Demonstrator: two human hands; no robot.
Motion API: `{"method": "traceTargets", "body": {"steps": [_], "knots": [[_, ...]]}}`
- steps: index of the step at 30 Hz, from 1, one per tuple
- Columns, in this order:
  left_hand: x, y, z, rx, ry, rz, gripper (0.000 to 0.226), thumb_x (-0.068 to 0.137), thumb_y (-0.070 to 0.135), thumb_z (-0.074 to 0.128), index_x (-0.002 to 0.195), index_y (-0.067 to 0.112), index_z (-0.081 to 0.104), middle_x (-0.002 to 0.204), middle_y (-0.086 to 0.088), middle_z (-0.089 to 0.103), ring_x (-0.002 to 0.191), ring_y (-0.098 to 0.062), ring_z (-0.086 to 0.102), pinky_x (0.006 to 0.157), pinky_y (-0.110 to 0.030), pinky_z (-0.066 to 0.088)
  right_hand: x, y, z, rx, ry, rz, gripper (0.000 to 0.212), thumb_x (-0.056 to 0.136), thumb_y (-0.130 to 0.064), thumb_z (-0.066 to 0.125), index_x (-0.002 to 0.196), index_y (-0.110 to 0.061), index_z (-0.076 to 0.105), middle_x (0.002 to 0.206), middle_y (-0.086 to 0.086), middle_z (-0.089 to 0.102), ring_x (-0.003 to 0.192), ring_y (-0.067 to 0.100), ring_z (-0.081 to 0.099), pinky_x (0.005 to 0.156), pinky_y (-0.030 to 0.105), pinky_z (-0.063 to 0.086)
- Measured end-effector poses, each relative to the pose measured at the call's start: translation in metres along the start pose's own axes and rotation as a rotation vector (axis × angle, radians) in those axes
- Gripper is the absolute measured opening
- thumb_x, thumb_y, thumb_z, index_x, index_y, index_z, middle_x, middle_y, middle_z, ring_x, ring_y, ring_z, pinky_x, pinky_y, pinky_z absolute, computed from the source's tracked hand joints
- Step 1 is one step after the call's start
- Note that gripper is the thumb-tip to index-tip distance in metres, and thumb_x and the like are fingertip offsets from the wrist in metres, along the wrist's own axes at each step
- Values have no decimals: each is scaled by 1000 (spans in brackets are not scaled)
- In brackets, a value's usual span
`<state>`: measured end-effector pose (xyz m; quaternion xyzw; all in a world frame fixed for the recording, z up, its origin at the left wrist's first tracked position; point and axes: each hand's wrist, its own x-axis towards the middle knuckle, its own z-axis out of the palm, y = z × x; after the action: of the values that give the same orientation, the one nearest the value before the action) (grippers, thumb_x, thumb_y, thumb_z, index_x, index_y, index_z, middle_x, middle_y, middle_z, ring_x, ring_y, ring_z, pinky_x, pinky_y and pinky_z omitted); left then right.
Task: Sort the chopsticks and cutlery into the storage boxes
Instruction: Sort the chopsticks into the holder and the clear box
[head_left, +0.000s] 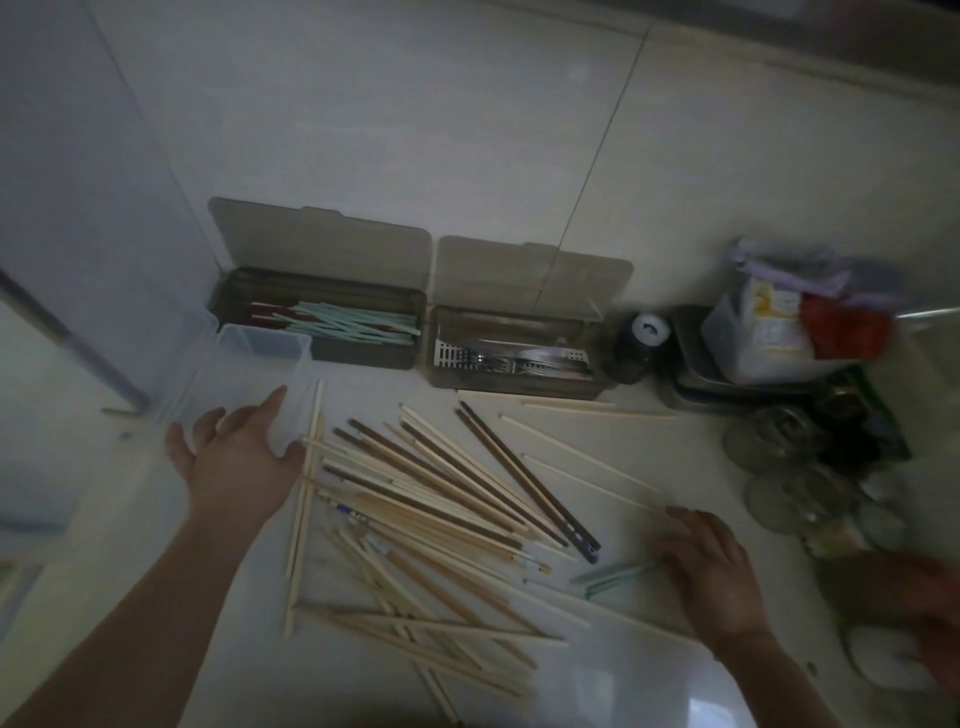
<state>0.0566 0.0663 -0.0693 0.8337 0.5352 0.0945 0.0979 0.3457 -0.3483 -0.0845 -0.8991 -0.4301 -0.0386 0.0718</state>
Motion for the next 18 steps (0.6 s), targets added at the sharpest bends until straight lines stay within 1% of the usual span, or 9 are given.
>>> {"method": "traceTargets", "body": {"steps": [2, 4, 6, 8, 10, 12, 13, 15, 18], "knots": [[0, 0, 0, -3, -4, -7, 64, 77, 35, 73, 137, 30, 51, 121, -9, 63, 126, -38, 41, 110, -58, 6, 7, 0, -3, 29, 16, -12, 35, 84, -32, 43, 85, -13, 72, 117, 11, 67, 107, 47, 58, 87, 53, 50], [-1, 1, -1, -10, 4, -4, 63, 77, 35, 73, 136, 30, 52, 121, -9, 63, 126, -37, 41, 110, -57, 7, 21, -6, -7, 93, 54, -1, 29, 86, -26, 48, 87, -10, 72, 108, 12, 69, 101, 44, 60, 86, 51, 50], [-1, 2, -2, -18, 14, -5, 62, 76, 35, 74, 135, 29, 54, 120, -9, 64, 126, -36, 41, 110, -56, 6, 41, -21, -11, 180, 92, 47, 10, 86, -11, 62, 90, -10, 72, 95, 11, 70, 88, 39, 63, 81, 43, 49], [-1, 3, -5, -23, 15, -12, 62, 76, 36, 74, 135, 30, 54, 120, -7, 64, 127, -35, 41, 111, -55, 6, 65, -46, -14, 337, 72, 102, 17, 85, 0, 66, 96, -12, 69, 93, 7, 70, 81, 27, 64, 79, 33, 45], [-1, 5, -7, -21, 0, -21, 62, 77, 38, 72, 136, 31, 53, 122, -4, 63, 129, -33, 40, 112, -55, 5, 90, -78, -18, 461, 51, 101, 20, 91, -7, 58, 105, -19, 65, 90, -2, 68, 74, 15, 62, 73, 26, 46], [-2, 5, -9, -31, -12, -21, 62, 78, 43, 67, 137, 33, 51, 123, -2, 62, 130, -32, 39, 112, -53, 2, 117, -114, -19, 492, 32, 72, 21, 96, -19, 48, 114, -23, 59, 75, -3, 64, 60, 15, 59, 56, 25, 43], [-2, 5, -10, -35, -12, -18, 62, 77, 47, 61, 137, 33, 51, 123, -1, 62, 130, -32, 39, 112, -52, 1, 132, -132, -18, 492, 24, 80, 24, 97, -23, 45, 117, -22, 58, 72, 2, 63, 59, 22, 60, 54, 29, 42], [-2, 5, -10, -41, -8, -19, 66, 73, 51, 50, 136, 33, 52, 122, -1, 63, 129, -32, 40, 111, -50, -1, 165, -167, -16, 489, 24, 41, 25, 99, -23, 44, 115, -13, 61, 83, 12, 67, 73, 35, 63, 63, 35, 45], [-3, 5, -9, -60, 6, -16, 67, 71, 51, 48, 135, 34, 54, 121, 0, 64, 128, -32, 41, 111, -49, -1, 212, -218, -12, 435, -26, -129, 18, 96, -17, 50, 99, -7, 65, 95, 17, 67, 87, 36, 61, 76, 40, 48]]}}
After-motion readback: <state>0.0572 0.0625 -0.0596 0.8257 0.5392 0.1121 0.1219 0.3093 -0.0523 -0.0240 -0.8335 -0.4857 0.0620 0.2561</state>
